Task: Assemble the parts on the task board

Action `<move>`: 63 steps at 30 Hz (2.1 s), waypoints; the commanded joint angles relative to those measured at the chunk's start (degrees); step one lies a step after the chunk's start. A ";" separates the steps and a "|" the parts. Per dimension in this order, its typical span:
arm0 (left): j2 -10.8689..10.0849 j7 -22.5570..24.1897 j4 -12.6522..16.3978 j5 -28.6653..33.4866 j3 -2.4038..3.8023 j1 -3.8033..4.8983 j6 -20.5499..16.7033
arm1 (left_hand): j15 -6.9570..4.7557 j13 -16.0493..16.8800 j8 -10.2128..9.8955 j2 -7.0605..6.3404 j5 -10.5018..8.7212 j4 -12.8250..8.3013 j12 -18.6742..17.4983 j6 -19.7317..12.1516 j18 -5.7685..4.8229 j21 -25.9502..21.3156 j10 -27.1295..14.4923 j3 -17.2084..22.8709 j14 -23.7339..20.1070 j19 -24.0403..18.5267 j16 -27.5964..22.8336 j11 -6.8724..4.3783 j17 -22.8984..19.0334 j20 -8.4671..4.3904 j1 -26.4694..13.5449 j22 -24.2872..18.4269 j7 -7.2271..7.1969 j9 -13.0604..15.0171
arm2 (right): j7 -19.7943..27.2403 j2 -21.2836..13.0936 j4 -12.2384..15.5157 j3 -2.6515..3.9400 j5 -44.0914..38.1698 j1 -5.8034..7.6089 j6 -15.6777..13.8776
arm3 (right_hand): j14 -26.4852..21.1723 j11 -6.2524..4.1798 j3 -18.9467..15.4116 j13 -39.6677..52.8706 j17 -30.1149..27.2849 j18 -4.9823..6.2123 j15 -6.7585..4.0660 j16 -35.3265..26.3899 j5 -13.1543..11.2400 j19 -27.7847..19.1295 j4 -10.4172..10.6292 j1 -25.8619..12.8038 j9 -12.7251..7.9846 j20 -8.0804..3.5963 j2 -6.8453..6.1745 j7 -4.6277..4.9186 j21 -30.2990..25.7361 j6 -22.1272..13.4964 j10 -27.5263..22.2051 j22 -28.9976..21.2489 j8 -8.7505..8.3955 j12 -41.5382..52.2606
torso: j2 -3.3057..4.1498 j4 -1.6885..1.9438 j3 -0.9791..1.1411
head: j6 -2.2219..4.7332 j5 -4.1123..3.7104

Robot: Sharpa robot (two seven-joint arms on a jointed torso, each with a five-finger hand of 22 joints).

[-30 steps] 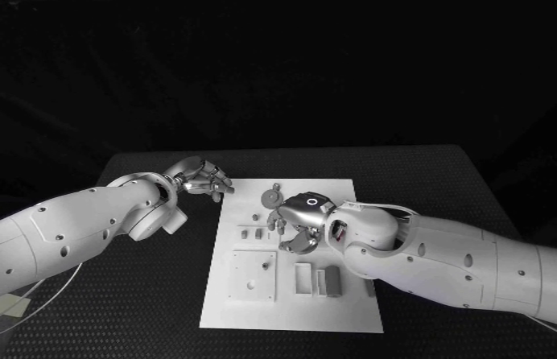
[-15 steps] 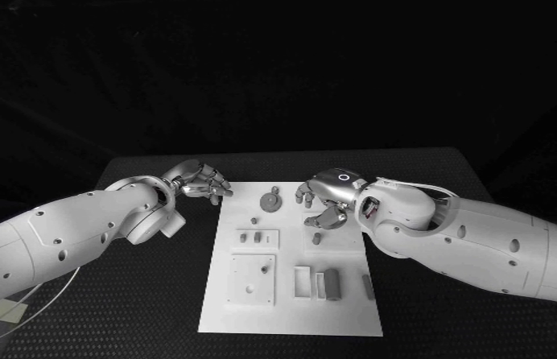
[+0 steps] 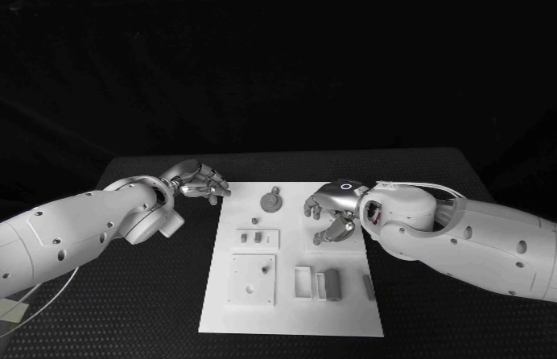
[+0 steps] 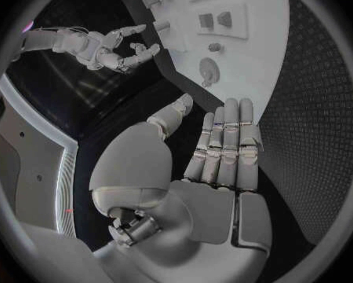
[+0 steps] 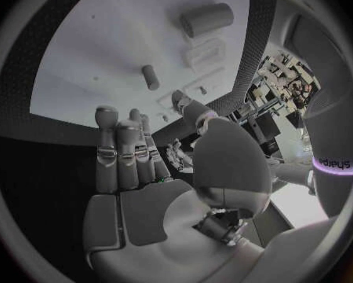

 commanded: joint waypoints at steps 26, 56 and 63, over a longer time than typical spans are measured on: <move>0.02 0.55 0.10 0.10 0.04 0.08 0.60 | 0.05 -0.11 -0.03 -0.09 0.14 0.35 0.13 -0.14 1.04 0.00 -0.37 -0.21 0.53 0.22 -0.48 -0.03 0.26 0.11 -0.28 -0.11 -0.02 -0.03 | 0.14 2.33 -2.39 -2.12 -5.61 -0.36 4.60 | 1.62 -2.50 -1.96 1.37 -1.06 5.83 -2.60 0.16 0.26 0.75 -7.05 4.23 0.68 -0.50 7.71 0.28 0.28 6.62 7.13 1.07 4.43 3.14 | 0.00 0.09 -0.09 | -0.05 0.05; -0.01 0.19 0.08 0.06 0.04 0.08 0.57 | 0.02 -0.18 0.01 0.04 0.14 0.48 0.16 -0.11 1.07 0.06 -0.43 -0.26 0.67 0.30 -0.60 -0.02 0.53 0.09 -0.33 -0.11 -0.04 -0.03 | 0.17 3.86 -4.13 -2.36 -5.70 -1.71 0.40 | 3.17 -4.13 -1.22 2.88 -1.17 5.83 -4.20 0.13 0.27 2.12 -9.16 3.26 0.99 -0.91 12.32 -1.24 0.73 10.38 11.38 1.16 5.88 4.17 | 0.02 0.09 -0.14 | -0.39 0.25; -0.04 0.17 0.05 0.06 0.04 0.08 0.57 | 0.02 -0.19 0.02 0.07 0.14 0.50 0.16 -0.10 1.07 0.06 -0.43 -0.26 0.68 0.31 -0.63 -0.02 0.57 0.09 -0.34 -0.11 -0.04 -0.03 | -0.16 3.79 -4.56 -2.36 -6.40 -1.73 -1.70 | 3.89 -5.13 -1.21 4.03 -1.04 5.83 -5.17 0.28 0.29 2.68 -10.23 3.84 1.72 -1.17 14.82 -2.12 1.32 12.43 13.62 1.23 6.96 5.03 | 0.02 0.13 -0.14 | -0.42 0.21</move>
